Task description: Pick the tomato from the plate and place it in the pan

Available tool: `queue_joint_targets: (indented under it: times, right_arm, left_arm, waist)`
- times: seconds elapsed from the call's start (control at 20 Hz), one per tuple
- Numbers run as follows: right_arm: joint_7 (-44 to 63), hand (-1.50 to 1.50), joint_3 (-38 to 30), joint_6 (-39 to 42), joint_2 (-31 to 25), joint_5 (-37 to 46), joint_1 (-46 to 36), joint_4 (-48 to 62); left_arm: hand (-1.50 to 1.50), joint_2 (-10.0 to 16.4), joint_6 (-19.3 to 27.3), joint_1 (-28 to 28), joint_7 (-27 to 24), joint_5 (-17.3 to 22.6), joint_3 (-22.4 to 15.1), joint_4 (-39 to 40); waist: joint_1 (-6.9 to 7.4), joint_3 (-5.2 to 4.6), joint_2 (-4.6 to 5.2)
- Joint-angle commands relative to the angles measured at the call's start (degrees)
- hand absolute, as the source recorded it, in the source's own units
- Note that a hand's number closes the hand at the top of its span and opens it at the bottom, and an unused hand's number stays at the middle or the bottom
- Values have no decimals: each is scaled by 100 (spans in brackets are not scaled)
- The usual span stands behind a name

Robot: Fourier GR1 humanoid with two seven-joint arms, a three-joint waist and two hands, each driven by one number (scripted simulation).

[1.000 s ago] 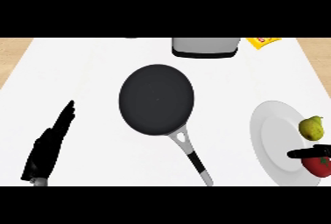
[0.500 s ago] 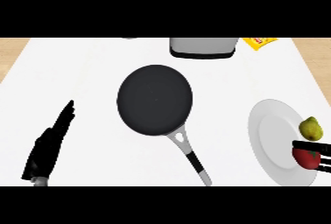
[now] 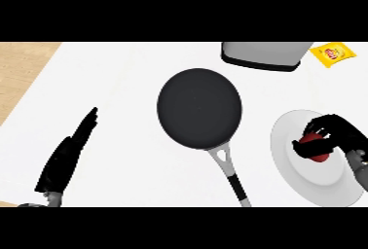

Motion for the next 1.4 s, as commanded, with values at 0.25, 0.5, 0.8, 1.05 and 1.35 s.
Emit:
queue_joint_targets:
  times: [0.25, 0.5, 0.8, 1.05, 1.35]
  right_arm:
    - [-3274, 150, 279, 151, -400, 1797, -1695, -424]
    - [-5020, 150, 66, -533, 103, 2078, -2089, 48]
    - [-6042, 150, -154, -289, 1464, 1790, -3034, 1526]
    - [-6140, 150, -112, 122, 2679, 1792, -3840, 2602]
    - [-6163, 150, -217, 192, 3906, 1915, -4420, 4132]
  left_arm:
    - [0, -139, 5, -288, 129, -6, -31, 166]
    - [0, -73, 79, -104, -15, -77, 69, 227]
    - [0, -150, 147, 97, -112, -102, 126, 207]
    - [0, -117, 32, -251, -18, -38, 352, 537]
    - [0, -214, 144, -85, 215, -267, 150, 91]
  waist:
    - [-197, 64, 11]
    - [-384, 47, 2]
    - [-524, 25, -37]
    - [-648, 19, -39]
    - [-635, 23, -42]
